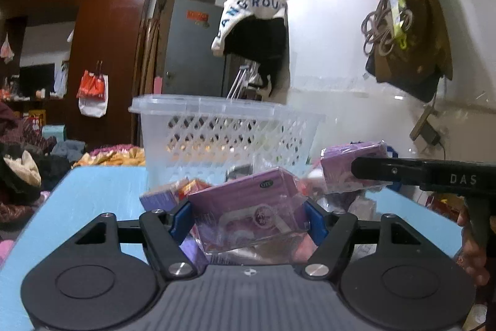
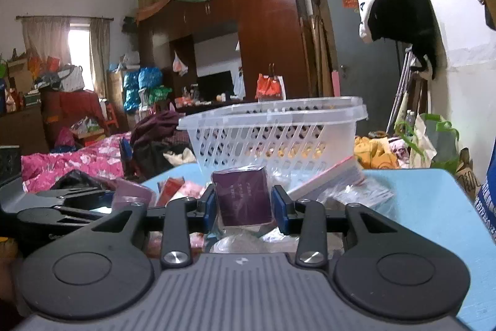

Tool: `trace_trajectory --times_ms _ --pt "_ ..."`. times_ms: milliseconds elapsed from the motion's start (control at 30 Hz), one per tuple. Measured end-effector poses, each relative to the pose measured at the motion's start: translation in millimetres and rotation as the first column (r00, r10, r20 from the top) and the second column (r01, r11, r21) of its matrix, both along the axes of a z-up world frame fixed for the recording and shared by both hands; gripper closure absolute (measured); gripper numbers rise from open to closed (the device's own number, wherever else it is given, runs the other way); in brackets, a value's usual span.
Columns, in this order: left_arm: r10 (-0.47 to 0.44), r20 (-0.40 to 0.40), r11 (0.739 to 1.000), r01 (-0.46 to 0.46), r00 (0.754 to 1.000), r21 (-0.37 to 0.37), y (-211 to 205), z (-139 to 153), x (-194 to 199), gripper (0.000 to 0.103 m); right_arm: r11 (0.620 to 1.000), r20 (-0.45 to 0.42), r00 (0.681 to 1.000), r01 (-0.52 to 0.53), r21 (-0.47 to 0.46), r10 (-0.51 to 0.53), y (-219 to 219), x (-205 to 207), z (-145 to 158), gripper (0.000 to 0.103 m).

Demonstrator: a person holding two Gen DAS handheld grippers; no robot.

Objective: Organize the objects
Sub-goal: 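Grasp a lilac box with the left tool while the right tool grasps a small purple box, then carry the lilac box into the basket and open the left tool while the right drops its purple box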

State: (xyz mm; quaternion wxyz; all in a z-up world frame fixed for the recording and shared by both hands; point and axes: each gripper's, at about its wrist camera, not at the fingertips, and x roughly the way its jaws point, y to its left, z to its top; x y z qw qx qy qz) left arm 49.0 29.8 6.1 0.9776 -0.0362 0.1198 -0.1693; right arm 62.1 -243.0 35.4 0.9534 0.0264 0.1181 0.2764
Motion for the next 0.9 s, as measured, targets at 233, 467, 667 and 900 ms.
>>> trace_trajectory --times_ms 233,467,667,900 --pt "0.029 0.018 0.998 -0.028 0.999 -0.049 15 47 31 0.029 1.000 0.052 0.998 0.020 -0.007 -0.019 4 13 33 0.062" --pt "0.053 -0.054 0.997 -0.056 0.997 -0.050 17 113 126 0.028 0.984 0.124 0.986 0.128 -0.120 -0.113 34 88 83 0.062" --pt "0.116 -0.184 0.993 -0.112 0.976 0.034 7 109 201 0.028 0.969 0.014 0.987 0.158 -0.189 -0.158 40 161 71 0.062" --pt "0.119 -0.167 0.992 -0.125 0.979 -0.021 20 96 208 0.004 0.971 -0.021 0.990 0.136 -0.196 -0.142 36 157 62 0.011"
